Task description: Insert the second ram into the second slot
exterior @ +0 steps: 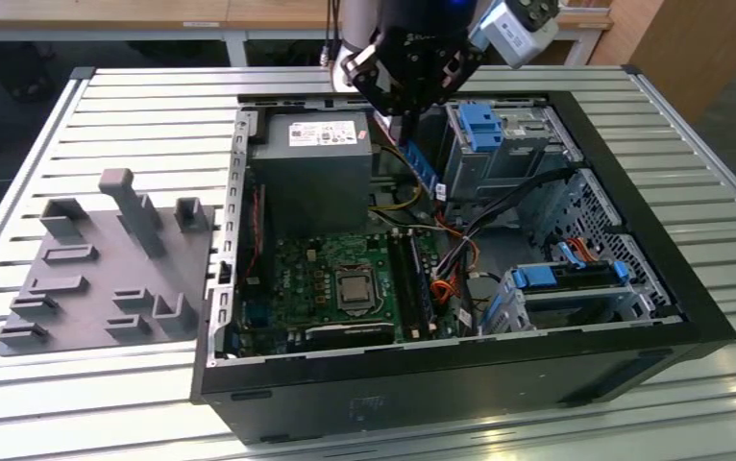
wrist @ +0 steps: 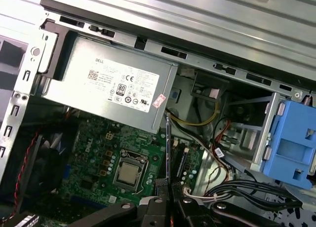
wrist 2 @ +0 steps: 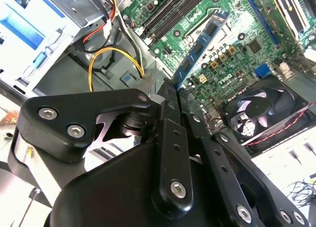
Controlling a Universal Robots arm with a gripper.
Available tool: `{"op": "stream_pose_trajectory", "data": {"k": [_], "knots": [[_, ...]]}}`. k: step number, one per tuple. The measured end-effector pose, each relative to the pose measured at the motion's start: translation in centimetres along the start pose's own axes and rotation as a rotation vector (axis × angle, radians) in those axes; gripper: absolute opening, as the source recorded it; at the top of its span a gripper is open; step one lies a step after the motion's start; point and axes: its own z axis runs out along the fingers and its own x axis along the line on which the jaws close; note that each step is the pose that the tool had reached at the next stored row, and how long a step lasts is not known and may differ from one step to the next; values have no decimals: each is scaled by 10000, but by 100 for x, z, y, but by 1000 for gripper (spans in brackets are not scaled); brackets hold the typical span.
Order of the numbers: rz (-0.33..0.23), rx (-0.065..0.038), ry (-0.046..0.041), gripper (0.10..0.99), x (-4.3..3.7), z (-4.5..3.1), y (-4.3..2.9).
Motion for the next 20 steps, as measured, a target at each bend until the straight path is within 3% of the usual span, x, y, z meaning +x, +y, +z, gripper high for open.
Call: {"op": "stream_pose_trajectory", "data": {"k": [20], "knots": [[1635,-17,-42,137,0,9,0]]}}
